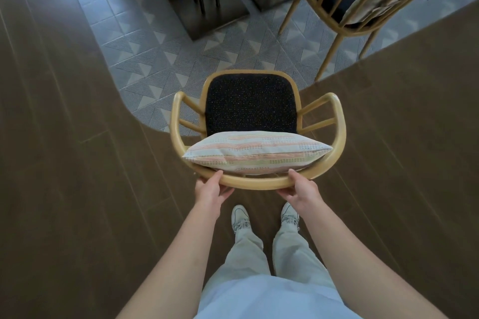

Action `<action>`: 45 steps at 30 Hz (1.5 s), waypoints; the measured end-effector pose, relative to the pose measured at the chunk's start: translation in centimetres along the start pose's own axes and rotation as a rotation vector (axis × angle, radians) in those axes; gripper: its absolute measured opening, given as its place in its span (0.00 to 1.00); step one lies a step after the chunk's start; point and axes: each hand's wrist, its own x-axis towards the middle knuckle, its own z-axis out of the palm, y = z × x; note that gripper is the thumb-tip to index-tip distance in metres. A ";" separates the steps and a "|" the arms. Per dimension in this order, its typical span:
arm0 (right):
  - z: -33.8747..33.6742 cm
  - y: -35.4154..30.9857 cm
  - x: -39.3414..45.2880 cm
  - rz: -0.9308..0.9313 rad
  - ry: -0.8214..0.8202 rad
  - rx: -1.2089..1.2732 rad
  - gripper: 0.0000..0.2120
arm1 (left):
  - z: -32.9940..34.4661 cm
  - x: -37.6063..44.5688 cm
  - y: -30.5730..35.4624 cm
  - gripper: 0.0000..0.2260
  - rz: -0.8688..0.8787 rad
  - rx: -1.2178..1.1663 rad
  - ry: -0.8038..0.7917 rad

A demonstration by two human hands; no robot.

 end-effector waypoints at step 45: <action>11.2 -31.4 15.8 -0.227 -0.222 -0.370 0.19 | 27.7 7.6 13.2 0.18 0.018 -0.275 0.063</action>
